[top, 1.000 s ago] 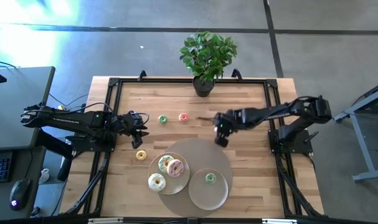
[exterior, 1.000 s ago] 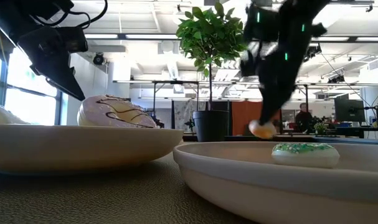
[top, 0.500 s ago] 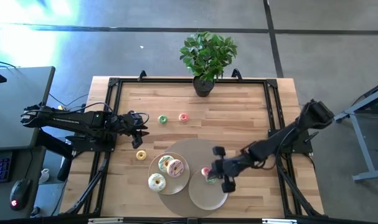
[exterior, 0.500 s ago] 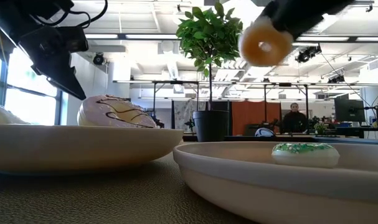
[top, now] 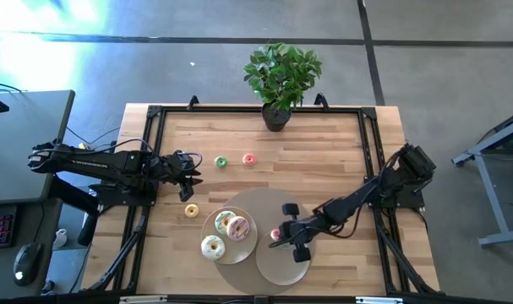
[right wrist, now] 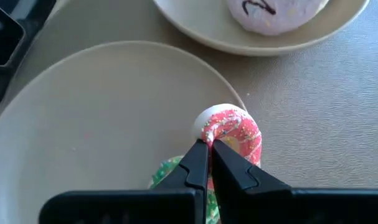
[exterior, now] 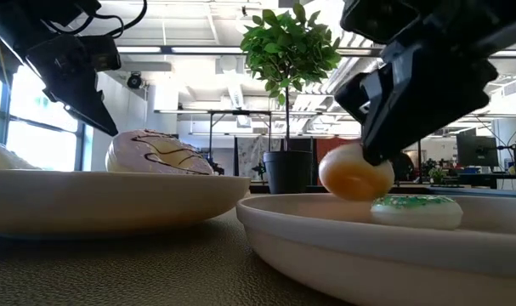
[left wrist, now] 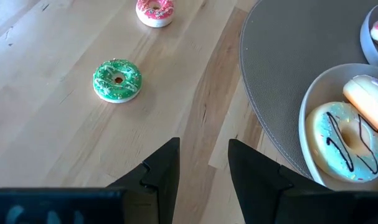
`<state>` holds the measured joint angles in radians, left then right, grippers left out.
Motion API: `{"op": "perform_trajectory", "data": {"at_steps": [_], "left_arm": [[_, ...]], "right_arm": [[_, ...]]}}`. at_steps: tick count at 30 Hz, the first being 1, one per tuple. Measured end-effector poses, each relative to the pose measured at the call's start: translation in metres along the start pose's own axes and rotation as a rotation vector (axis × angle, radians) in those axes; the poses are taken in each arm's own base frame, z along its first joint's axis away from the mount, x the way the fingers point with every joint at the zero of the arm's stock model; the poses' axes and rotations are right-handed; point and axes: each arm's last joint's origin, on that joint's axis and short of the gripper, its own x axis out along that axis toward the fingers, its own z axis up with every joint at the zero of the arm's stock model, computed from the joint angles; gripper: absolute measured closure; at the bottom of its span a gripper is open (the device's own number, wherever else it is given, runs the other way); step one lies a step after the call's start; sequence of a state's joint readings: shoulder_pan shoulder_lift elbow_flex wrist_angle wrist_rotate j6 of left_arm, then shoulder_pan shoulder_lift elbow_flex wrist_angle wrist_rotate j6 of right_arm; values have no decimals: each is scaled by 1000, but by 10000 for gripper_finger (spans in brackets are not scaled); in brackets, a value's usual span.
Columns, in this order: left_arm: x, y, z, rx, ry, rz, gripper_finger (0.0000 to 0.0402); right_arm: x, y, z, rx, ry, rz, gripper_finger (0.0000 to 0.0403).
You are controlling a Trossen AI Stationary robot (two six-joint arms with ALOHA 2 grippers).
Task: Pick & Place donuts
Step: Put the small pink donut on the right white plate
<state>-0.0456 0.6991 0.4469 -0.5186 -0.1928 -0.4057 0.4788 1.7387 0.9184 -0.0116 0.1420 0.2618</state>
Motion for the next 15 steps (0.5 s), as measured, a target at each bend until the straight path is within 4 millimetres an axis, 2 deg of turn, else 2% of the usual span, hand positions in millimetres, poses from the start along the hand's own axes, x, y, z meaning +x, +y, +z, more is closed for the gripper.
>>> {"op": "perform_trajectory", "data": {"at_steps": [5, 15], "left_arm": [[0, 0, 0, 0, 0, 0, 266], [0, 0, 0, 0, 0, 1, 266]], "right_arm": [[0, 0, 2, -16, -17, -3, 375], [0, 2, 3, -33, -17, 51, 280]]}}
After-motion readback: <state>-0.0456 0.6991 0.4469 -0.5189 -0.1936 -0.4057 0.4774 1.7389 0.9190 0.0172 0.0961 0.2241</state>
